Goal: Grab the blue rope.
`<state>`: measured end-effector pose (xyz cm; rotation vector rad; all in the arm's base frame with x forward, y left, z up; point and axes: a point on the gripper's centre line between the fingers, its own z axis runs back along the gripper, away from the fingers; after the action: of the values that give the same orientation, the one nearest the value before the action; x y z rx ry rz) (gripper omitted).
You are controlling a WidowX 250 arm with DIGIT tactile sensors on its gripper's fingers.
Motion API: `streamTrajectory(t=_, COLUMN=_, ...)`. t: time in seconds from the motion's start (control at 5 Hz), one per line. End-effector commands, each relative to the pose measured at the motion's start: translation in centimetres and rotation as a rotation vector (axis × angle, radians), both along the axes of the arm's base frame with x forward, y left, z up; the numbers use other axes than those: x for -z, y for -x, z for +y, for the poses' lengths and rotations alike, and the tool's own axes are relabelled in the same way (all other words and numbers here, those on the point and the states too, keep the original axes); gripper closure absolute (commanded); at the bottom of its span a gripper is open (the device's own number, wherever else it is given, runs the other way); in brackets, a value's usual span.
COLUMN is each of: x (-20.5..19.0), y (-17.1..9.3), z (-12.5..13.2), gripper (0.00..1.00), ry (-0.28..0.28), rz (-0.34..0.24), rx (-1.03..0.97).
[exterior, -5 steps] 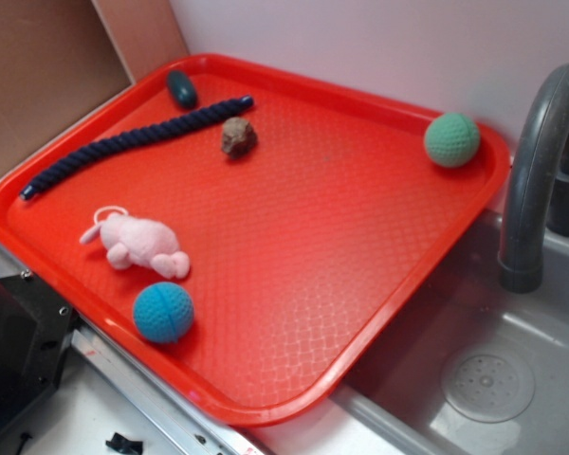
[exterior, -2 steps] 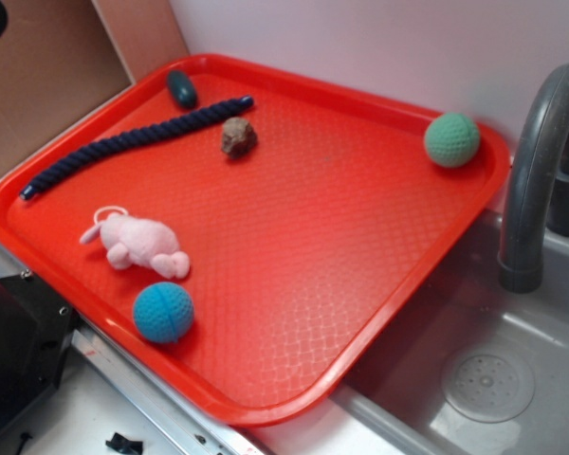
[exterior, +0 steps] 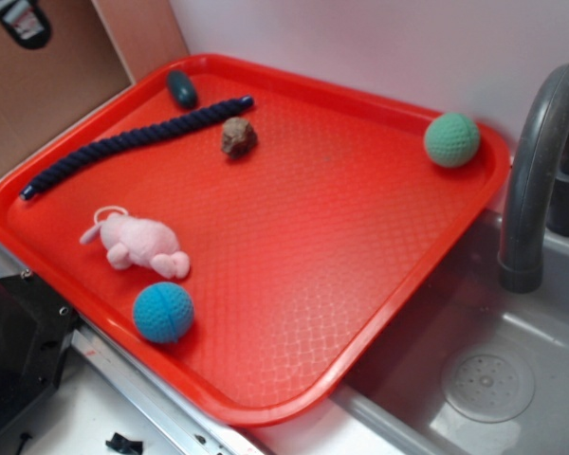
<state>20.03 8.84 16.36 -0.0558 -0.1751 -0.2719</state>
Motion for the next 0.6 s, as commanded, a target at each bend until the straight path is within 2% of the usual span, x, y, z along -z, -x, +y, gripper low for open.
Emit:
streamTrajectory(t=0.0, x=4.0, y=-3.9, z=2.5, gripper=0.0, ry=-0.017, rz=-0.038, rx=0.066)
streamTrajectory(t=0.2, x=7.3, y=-4.8, z=1.9, gripper=0.0, ry=-0.003, rz=0.008, rx=0.143)
streamTrajectory(t=0.4, x=9.8, y=-4.9, z=2.2, gripper=0.0, ry=-0.027, rz=0.052, rx=0.135)
